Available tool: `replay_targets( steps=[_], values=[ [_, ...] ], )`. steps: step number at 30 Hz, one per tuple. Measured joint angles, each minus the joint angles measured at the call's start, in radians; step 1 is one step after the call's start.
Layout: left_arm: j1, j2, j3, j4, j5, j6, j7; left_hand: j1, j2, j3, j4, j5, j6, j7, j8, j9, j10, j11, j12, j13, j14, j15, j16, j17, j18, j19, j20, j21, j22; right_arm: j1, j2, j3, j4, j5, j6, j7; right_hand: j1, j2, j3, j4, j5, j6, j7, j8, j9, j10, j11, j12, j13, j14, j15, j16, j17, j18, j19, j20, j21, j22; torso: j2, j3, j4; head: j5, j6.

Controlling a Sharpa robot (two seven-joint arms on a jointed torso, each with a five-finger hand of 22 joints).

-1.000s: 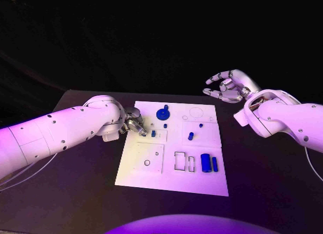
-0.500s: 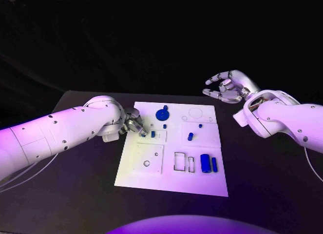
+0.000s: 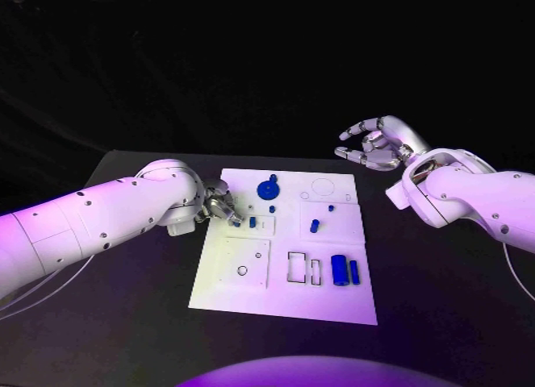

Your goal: Assemble the parts on the task board

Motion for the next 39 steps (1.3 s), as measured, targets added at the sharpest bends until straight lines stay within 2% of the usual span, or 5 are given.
replay_targets(
  steps=[23,27,31,34,39],
  values=[
    [-0.005,-0.058,0.018,0.038,0.046,-0.119,0.024,-0.070,0.004,-0.229,0.087,-0.105,0.004,0.004,-0.010,-0.002,-0.012,0.004,-0.005,-0.008,0.000,0.000,0.000,0.000,0.000,0.000,0.000,0.000,-0.003,-0.001,-0.005,0.000,0.000,0.001,0.000,0.001,-0.008,0.000,0.000,0.000,0.000,0.000,0.000,0.000,-0.001,0.000,0.000,0.000,0.000,0.000,0.000,0.000,0.000,0.000,0.000,0.000,0.000,0.000,-0.002,0.0001,0.0012,-0.007,0.004],
    [-0.005,-0.067,0.021,0.040,0.084,-0.160,0.050,-0.074,0.026,-0.306,0.087,-0.134,-0.015,0.014,-0.016,-0.003,-0.048,0.011,-0.042,-0.060,0.000,0.000,-0.010,0.000,0.000,-0.011,0.000,-0.025,-0.039,-0.001,-0.005,0.000,0.001,0.001,0.000,0.001,-0.008,0.000,0.000,0.000,0.000,0.000,0.000,0.000,-0.001,0.000,0.000,0.000,0.000,0.000,0.000,0.000,0.000,0.000,0.000,0.000,0.000,0.000,-0.002,0.0003,0.0015,-0.009,0.009],
    [-0.005,-0.068,0.021,0.040,0.119,-0.217,0.105,-0.026,0.051,-0.347,0.085,-0.134,-0.077,0.037,-0.043,-0.017,-0.194,0.033,-0.202,-0.278,0.001,0.015,-0.069,-0.013,0.017,-0.088,0.011,-0.138,-0.210,-0.001,-0.007,0.000,0.001,0.001,0.000,0.001,-0.008,0.000,0.000,0.000,0.000,0.000,0.000,0.000,-0.001,0.000,0.000,0.000,0.000,0.000,0.000,0.000,0.000,0.000,0.000,0.000,-0.004,0.000,-0.002,0.0003,0.0015,-0.012,0.013],
    [-0.005,-0.061,0.019,0.039,0.132,-0.264,0.171,0.166,0.051,-0.281,0.060,-0.130,-0.169,0.105,-0.126,-0.073,-0.391,0.101,-0.379,-0.403,-0.237,0.080,-0.392,-0.453,0.078,-0.336,0.055,-0.487,-0.649,-0.001,-0.008,0.000,0.001,0.001,0.000,0.001,-0.008,0.000,0.000,0.000,0.000,0.000,0.000,0.000,-0.001,0.000,0.000,0.000,0.000,0.000,0.000,0.000,0.000,0.000,0.000,0.000,-0.004,0.000,-0.002,0.0002,0.0016,-0.015,0.016],
    [-0.014,-0.034,0.010,0.040,0.109,-0.352,0.325,0.367,0.005,-0.135,-0.004,-0.126,-0.200,0.136,-0.223,-0.166,-0.463,0.135,-0.527,-0.533,-0.365,0.111,-0.494,-0.604,0.078,-0.381,0.088,-0.604,-0.743,-0.001,-0.007,0.000,0.001,0.001,0.000,0.001,-0.008,0.000,0.000,0.000,0.000,0.000,0.000,0.000,-0.002,0.000,0.000,-0.001,-0.001,0.000,0.000,0.000,0.001,0.000,0.000,0.000,-0.004,0.000,-0.001,-0.0004,0.0013,-0.017,0.021]
  ],
)
